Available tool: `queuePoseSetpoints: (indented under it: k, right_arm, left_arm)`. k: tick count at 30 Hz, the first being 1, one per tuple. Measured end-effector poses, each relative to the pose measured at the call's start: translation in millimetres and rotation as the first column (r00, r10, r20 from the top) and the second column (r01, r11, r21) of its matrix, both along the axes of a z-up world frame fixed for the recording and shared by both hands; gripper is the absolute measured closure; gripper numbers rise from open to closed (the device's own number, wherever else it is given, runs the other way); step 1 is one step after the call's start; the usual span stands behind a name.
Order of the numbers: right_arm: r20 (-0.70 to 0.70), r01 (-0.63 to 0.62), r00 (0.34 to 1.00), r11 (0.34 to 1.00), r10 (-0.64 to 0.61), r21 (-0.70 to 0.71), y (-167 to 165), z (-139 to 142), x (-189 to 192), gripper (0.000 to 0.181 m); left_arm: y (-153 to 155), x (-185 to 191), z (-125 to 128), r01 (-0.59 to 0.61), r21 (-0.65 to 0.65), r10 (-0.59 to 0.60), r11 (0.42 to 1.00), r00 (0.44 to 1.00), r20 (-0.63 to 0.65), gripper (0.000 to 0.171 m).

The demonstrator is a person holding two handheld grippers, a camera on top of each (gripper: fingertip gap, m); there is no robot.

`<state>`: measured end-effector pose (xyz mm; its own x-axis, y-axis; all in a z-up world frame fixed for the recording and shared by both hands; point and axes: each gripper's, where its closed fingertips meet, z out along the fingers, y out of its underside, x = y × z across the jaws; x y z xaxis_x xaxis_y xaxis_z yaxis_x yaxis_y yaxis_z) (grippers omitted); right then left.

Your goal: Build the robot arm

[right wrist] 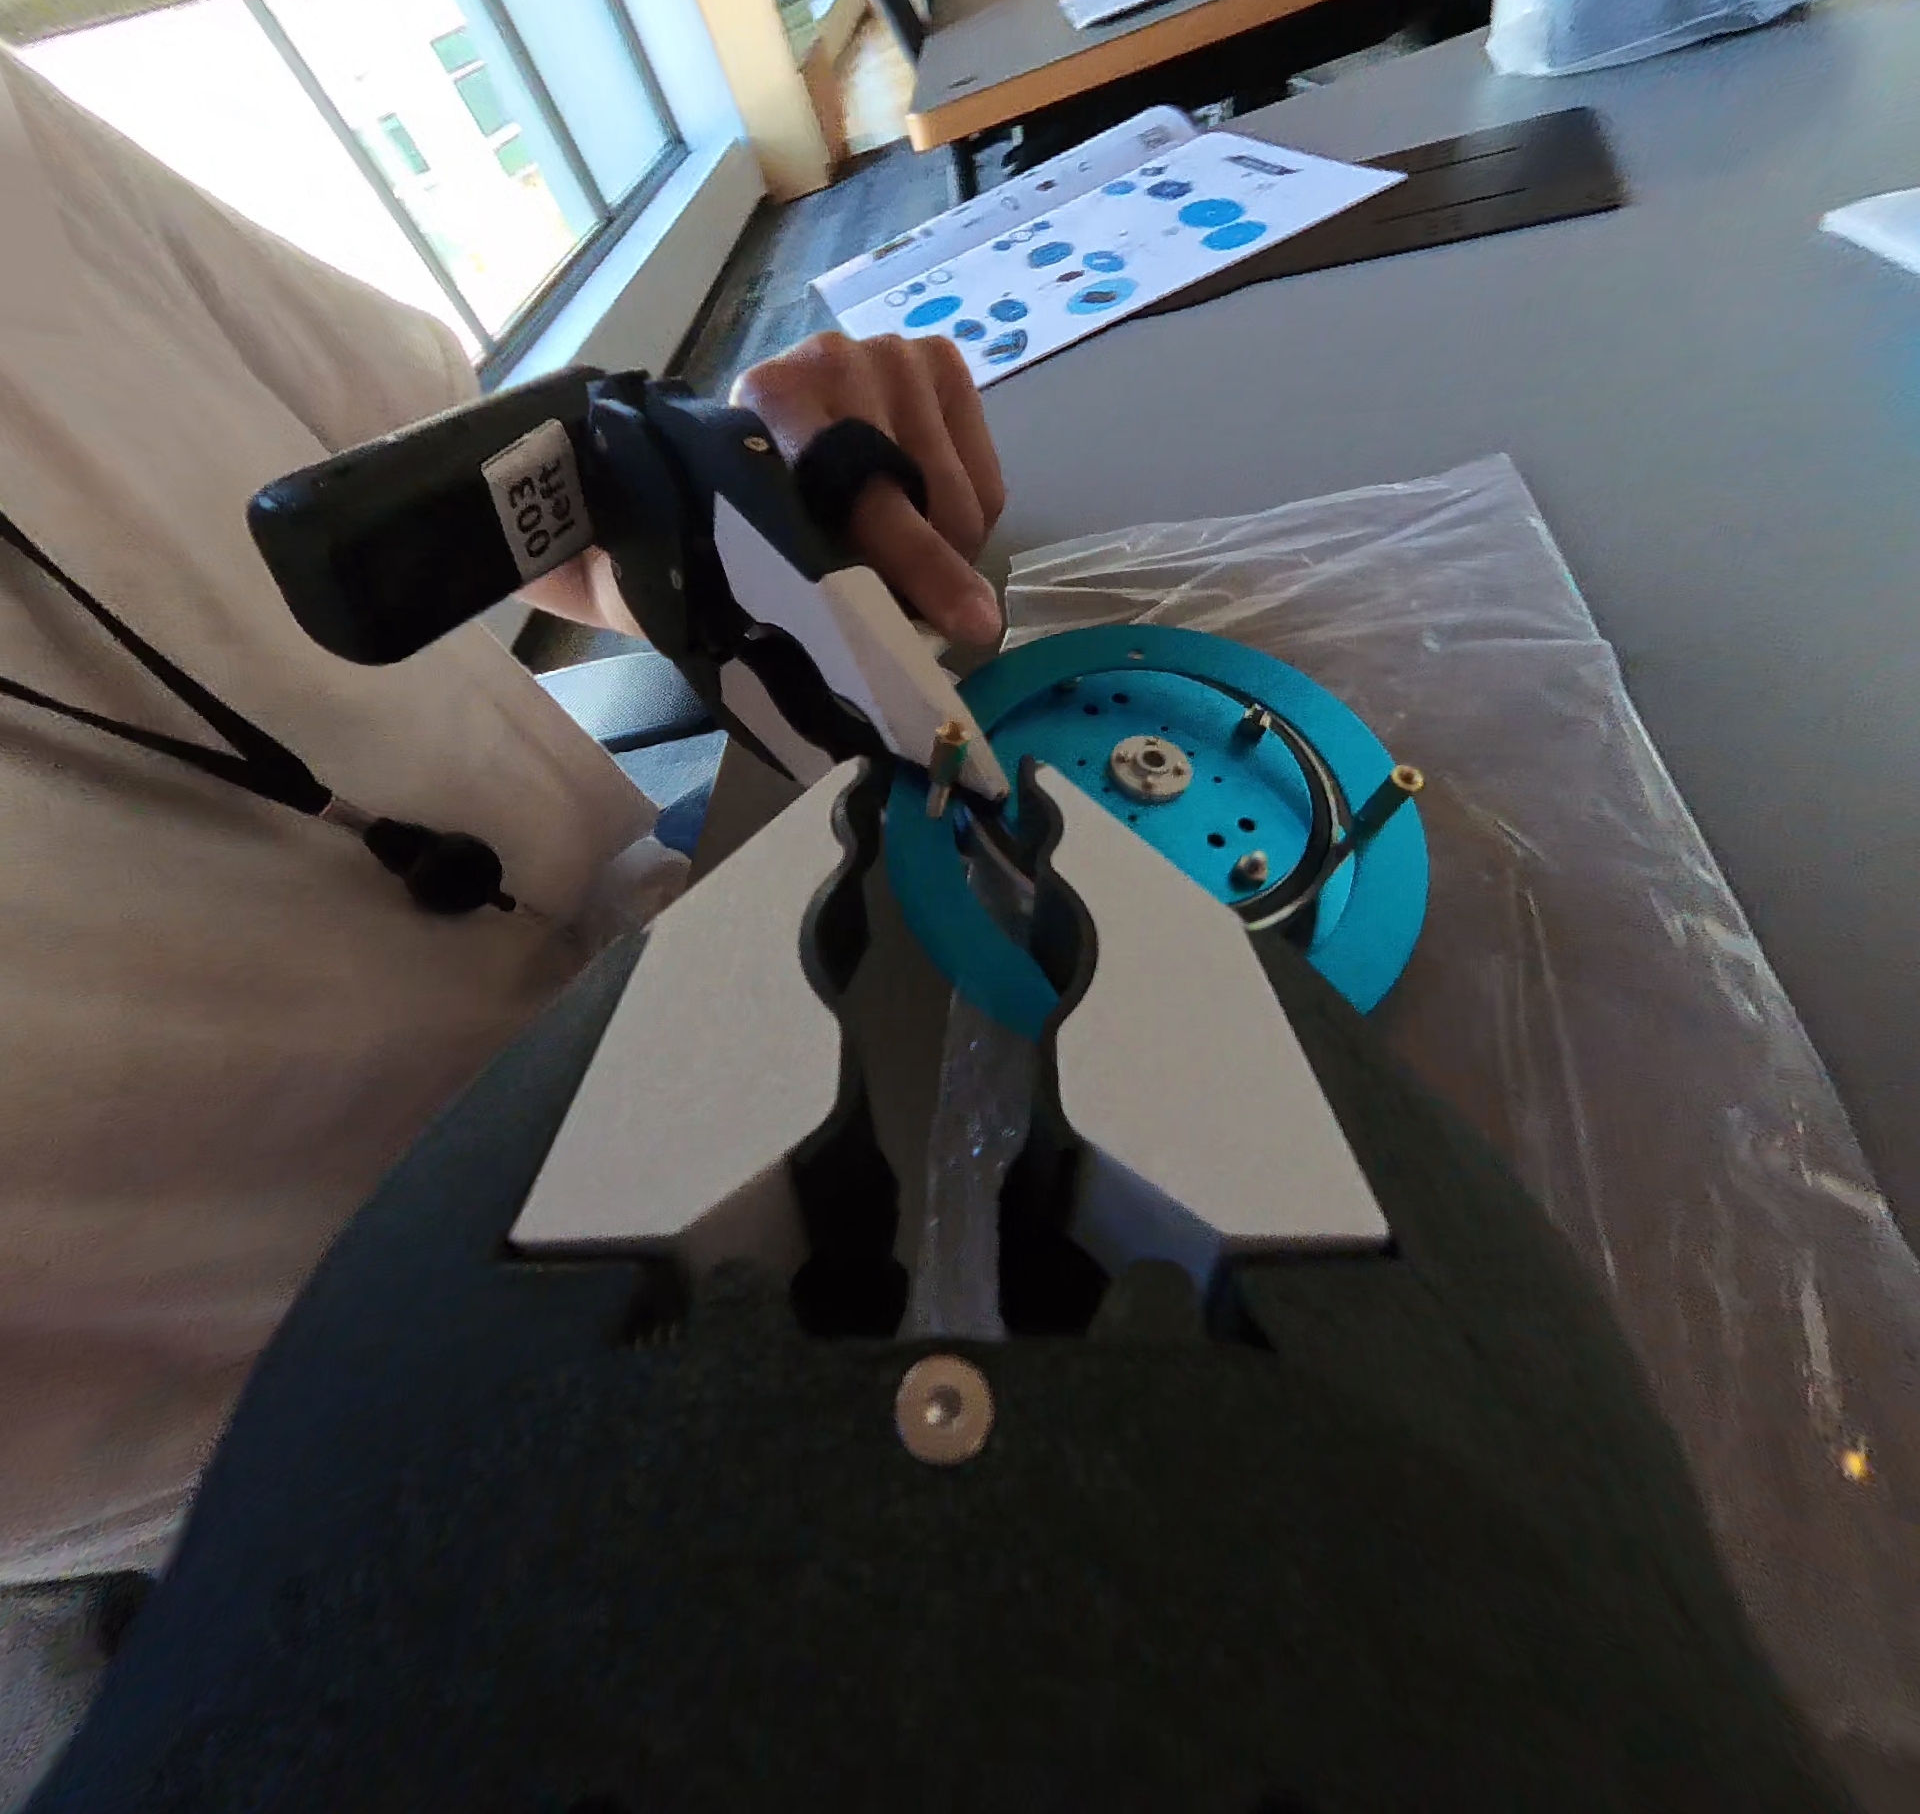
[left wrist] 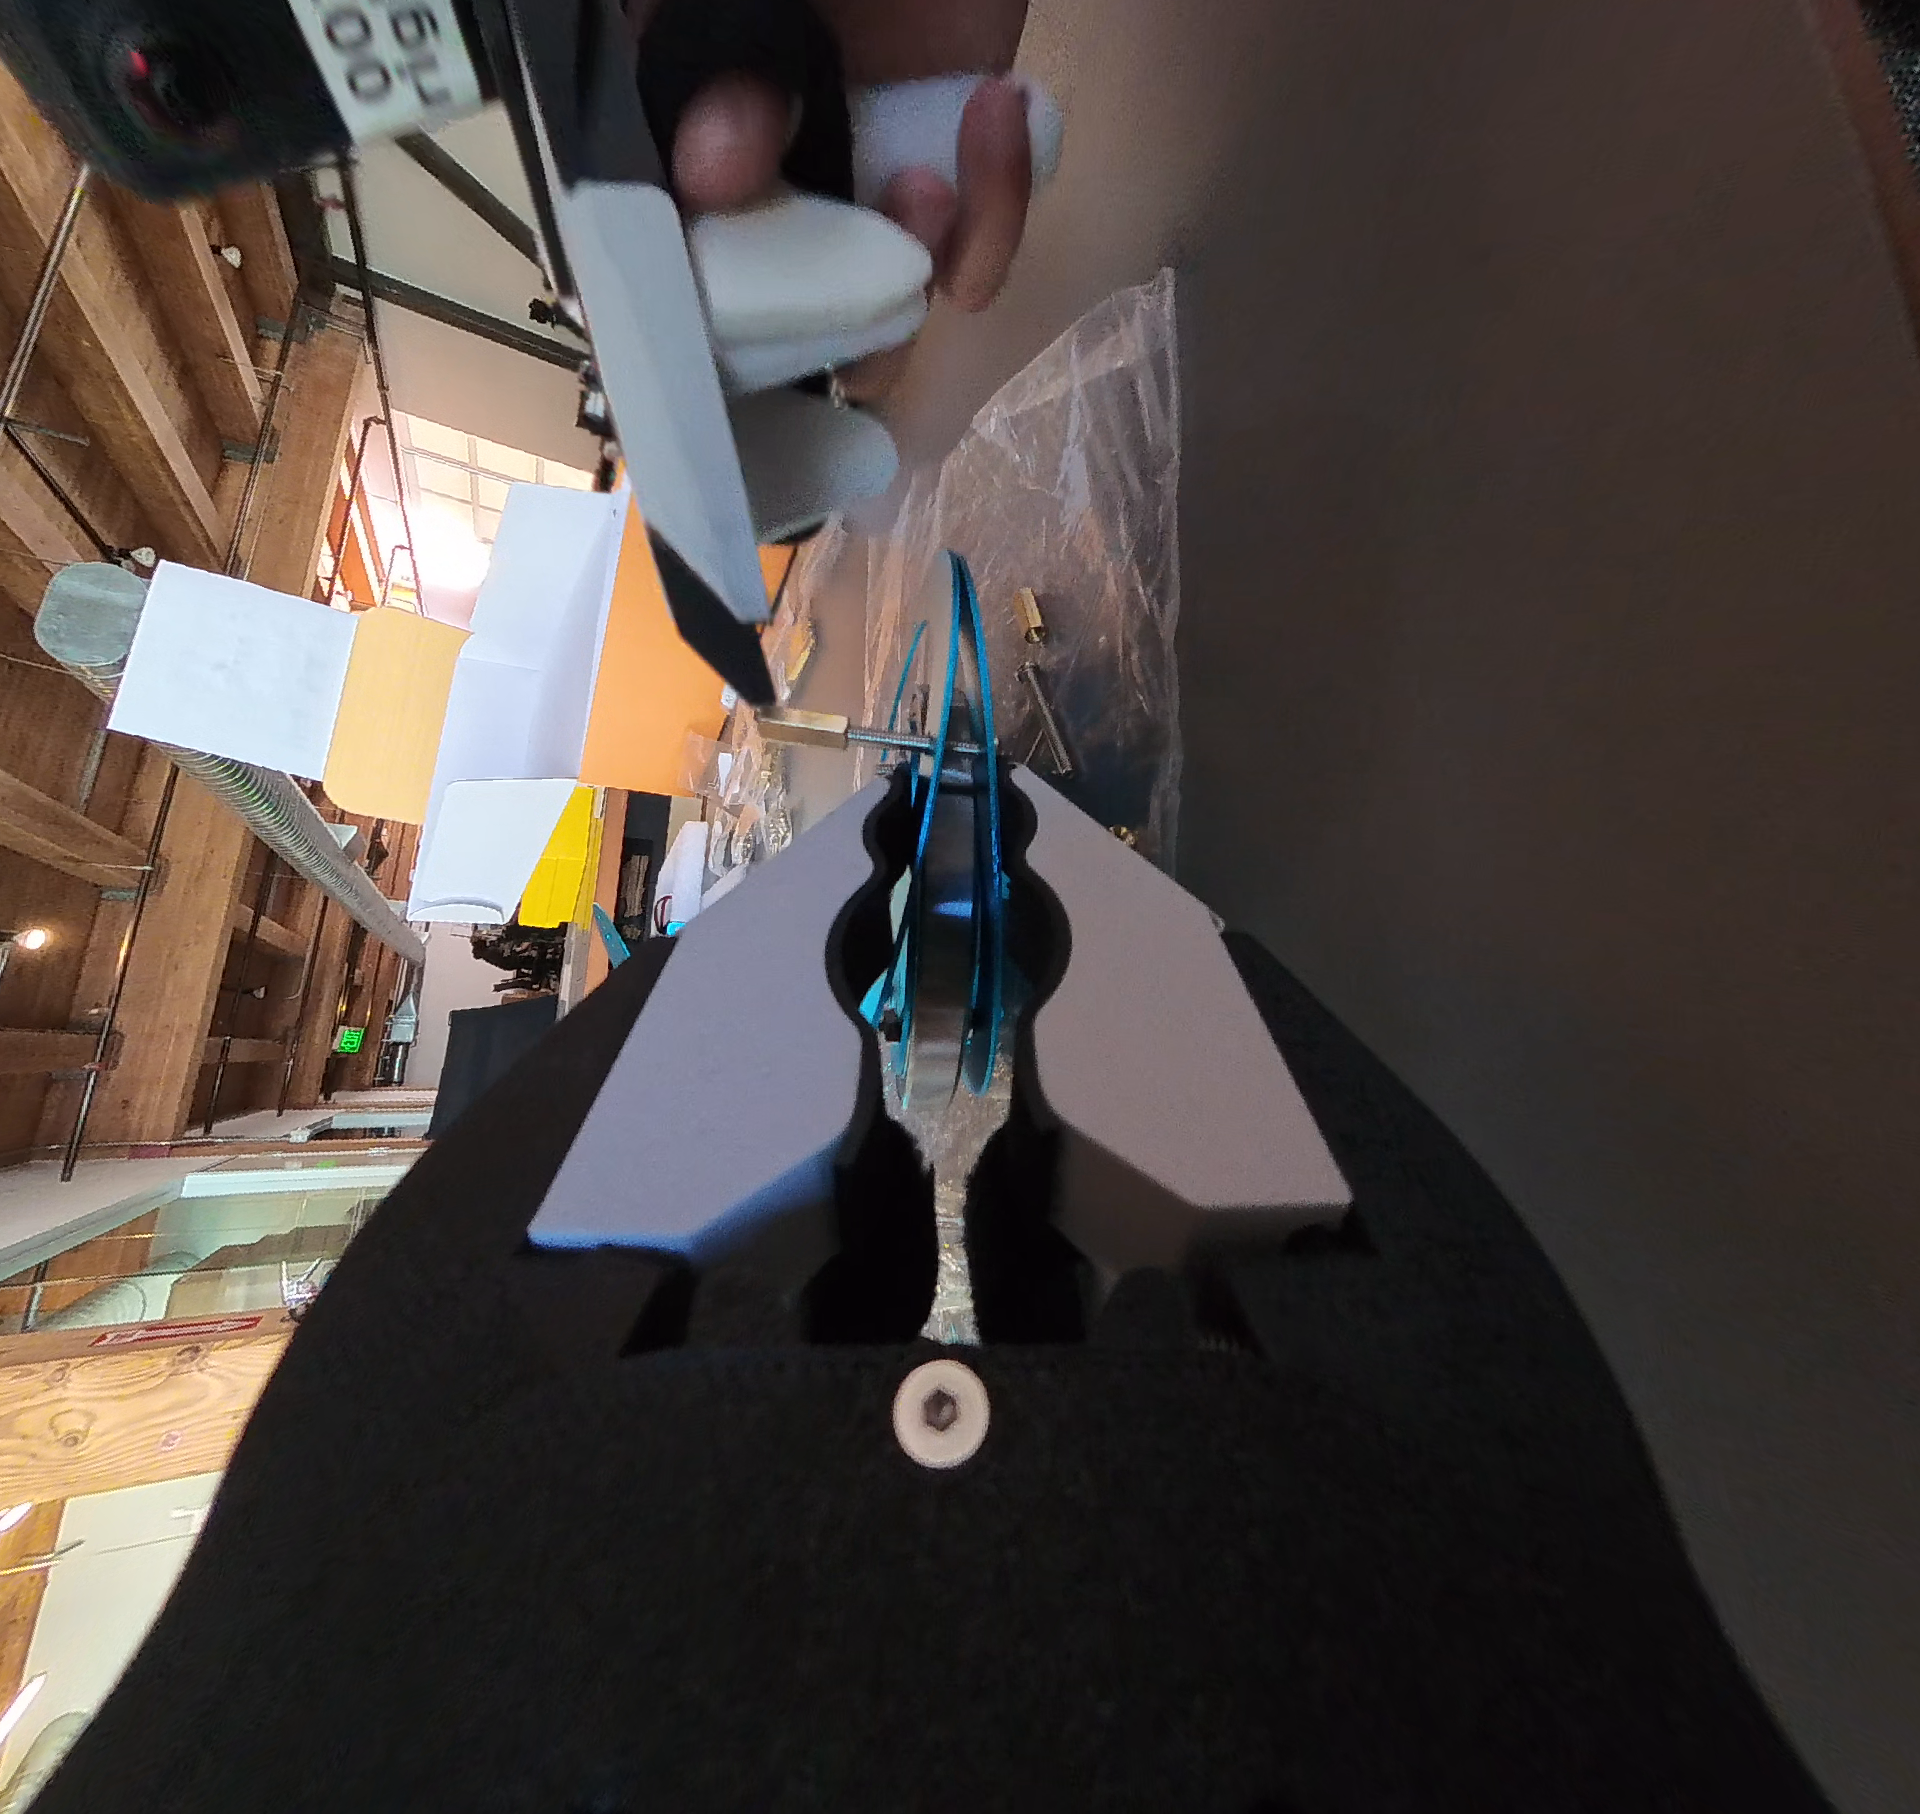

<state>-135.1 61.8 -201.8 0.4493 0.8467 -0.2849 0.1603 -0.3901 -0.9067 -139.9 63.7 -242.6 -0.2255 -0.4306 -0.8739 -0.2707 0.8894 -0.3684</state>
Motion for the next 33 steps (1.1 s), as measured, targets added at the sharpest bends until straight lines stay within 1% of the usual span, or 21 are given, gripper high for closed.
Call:
queuePoseSetpoints:
  k: [3,4,6,7,9,10,13,15,18,20,21,22,23,24,25,26,27,28,29,31,33]
  right_arm:
    - [-0.046,-0.122,0.992,0.992,0.12,-0.025,0,-3,-15,0.163]
    - [-0.036,-0.143,0.989,0.989,0.141,-0.032,0,-6,-19,0.164]
    - [0.003,-0.122,0.993,0.993,0.122,0.007,5,-9,-21,0.175]
    - [0.009,-0.107,0.994,0.994,0.106,0.022,6,-9,-21,0.176]
    - [0.01,-0.049,0.999,0.999,0.049,-0.012,7,-9,-20,0.176]
    - [0.004,0.003,1.0,0.999,-0.003,-0.037,7,-10,-20,0.176]
    - [0.029,0.219,0.975,0.974,-0.218,-0.048,9,-12,-18,0.176]
    - [0.043,0.396,0.918,0.916,-0.394,-0.058,11,-12,-16,0.176]
    - [0.072,0.644,0.765,0.763,-0.64,-0.051,12,-16,-11,0.176]
    - [0.089,0.747,0.664,0.665,-0.743,-0.017,10,-17,-10,0.177]
    - [0.09,0.769,0.637,0.64,-0.766,0.001,10,-17,-10,0.176]
    - [0.085,0.774,0.631,0.633,-0.771,0.005,9,-16,-10,0.176]
    - [0.078,0.768,0.639,0.641,-0.766,0.001,8,-16,-10,0.176]
    - [0.072,0.747,0.664,0.665,-0.744,-0.004,8,-15,-10,0.176]
    - [0.07,0.707,0.705,0.707,-0.706,0.009,8,-13,-11,0.174]
    - [0.068,0.66,0.748,0.751,-0.66,0.037,8,-11,-9,0.158]
    - [0.073,0.584,0.808,0.811,-0.585,0.043,5,-12,-10,0.15]
    - [0.082,0.483,0.872,0.875,-0.483,0.019,-1,-13,-13,0.151]
    - [0.079,0.415,0.907,0.91,-0.414,0.01,-4,-11,-10,0.151]
    - [0.056,0.288,0.955,0.956,-0.291,0.047,-6,-4,-6,0.154]
    - [0.066,0.162,0.984,0.986,-0.164,0.043,-7,-4,-8,0.153]
  left_arm:
    - [0,0,0,0.001,-0.004,-0.001,1.0,1.0,0.002,0.156]
    - [0,0,0,0.002,-0.009,-0.002,1.0,1.0,0.002,0.156]
    - [0,0,0,0.002,-0.014,-0.002,1.0,1.0,0.003,0.156]
    - [0,0,0,0.002,-0.015,-0.002,1.0,1.0,0.003,0.156]
    - [0,0,0,0.001,-0.011,-0.001,1.0,1.0,0.004,0.156]
    - [0,0,0,0.0,-0.008,0.0,1.0,1.0,0.004,0.156]
    - [0,0,-1,-0.001,0.001,0.001,1.0,1.0,0.0,0.156]
    - [-1,1,-1,-0.005,0.004,0.005,1.0,1.0,-0.002,0.156]
    - [-2,1,-3,-0.005,0.02,0.005,1.0,1.0,-0.011,0.156]
    - [-3,1,-5,-0.003,0.036,0.003,0.999,1.0,-0.014,0.155]
    - [-4,1,-5,0.0,0.035,0.001,0.999,1.0,-0.014,0.155]
    - [-4,1,-5,0.003,0.032,-0.002,0.999,1.0,-0.014,0.155]
    - [-4,1,-4,0.004,0.031,-0.004,0.999,1.0,-0.012,0.155]
    - [-4,1,-4,0.005,0.032,-0.004,0.999,1.0,-0.009,0.156]
    - [-4,1,-3,0.005,0.03,-0.004,1.0,1.0,-0.008,0.155]
    - [-4,1,-3,0.004,0.026,-0.004,1.0,1.0,-0.007,0.156]
    - [-4,1,-2,0.003,0.023,-0.003,1.0,1.0,-0.006,0.156]
    - [-4,0,-2,0.003,0.02,-0.003,1.0,1.0,-0.006,0.156]
    - [-4,0,-2,0.003,0.021,-0.003,1.0,1.0,-0.005,0.156]
    - [-4,0,-2,0.005,0.023,-0.005,1.0,1.0,-0.003,0.156]
    - [-3,0,-2,0.006,0.021,-0.006,1.0,1.0,-0.002,0.156]
